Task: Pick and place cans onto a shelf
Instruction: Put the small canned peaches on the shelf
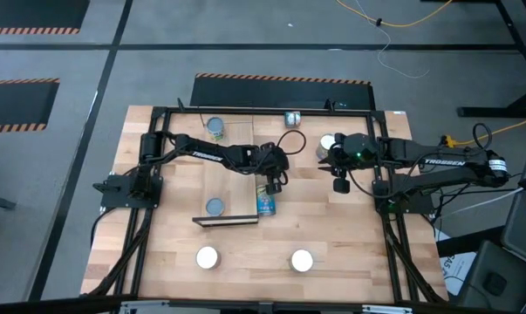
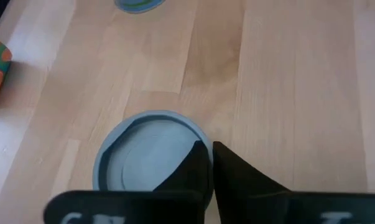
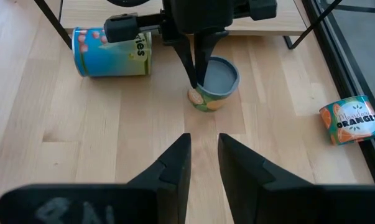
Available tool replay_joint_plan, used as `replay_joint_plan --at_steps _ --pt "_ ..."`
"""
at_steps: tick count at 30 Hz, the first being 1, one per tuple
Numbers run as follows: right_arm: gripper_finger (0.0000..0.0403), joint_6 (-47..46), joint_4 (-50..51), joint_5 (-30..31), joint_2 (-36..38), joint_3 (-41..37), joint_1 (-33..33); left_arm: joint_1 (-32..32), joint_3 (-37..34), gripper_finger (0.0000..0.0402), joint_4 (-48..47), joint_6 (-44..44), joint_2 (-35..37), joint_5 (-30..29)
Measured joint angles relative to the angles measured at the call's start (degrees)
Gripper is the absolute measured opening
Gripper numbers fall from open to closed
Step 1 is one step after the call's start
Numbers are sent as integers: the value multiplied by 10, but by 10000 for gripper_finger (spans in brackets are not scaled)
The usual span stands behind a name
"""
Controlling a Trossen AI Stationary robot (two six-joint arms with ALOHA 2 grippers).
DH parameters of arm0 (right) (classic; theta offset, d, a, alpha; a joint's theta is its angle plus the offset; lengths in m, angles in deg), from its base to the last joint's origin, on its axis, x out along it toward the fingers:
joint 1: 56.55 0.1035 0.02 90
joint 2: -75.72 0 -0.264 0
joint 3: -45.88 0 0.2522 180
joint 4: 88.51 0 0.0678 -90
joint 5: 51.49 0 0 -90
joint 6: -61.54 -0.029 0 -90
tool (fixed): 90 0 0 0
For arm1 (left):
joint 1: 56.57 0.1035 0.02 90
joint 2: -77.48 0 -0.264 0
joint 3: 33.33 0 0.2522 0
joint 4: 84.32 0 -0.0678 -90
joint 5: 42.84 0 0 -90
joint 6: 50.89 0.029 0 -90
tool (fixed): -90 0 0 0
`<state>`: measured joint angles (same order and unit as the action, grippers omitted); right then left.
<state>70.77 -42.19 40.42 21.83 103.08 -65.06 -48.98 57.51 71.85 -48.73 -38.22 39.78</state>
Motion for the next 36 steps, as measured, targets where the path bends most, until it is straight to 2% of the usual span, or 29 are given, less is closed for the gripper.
replay_joint_plan --at_steps 4,9,12,19,25,29,36 --pt "84 0 0 0 0 0 0 -2 0 7 -2 0 4 1" --pt "84 0 0 0 0 0 0 -2 -2 5 -19 3 27 43" --pt "84 0 1 0 0 0 0 -5 -2 3 -33 15 53 60" --pt "84 0 1 0 0 0 0 -23 -1 2 -92 65 130 55" --pt "84 0 2 0 0 0 0 -45 -1 2 -195 104 214 32" --pt "84 0 2 0 0 0 0 -57 -1 1 -270 105 270 8" --pt "84 0 2 0 0 0 0 -71 -6 1 -390 97 360 -2"
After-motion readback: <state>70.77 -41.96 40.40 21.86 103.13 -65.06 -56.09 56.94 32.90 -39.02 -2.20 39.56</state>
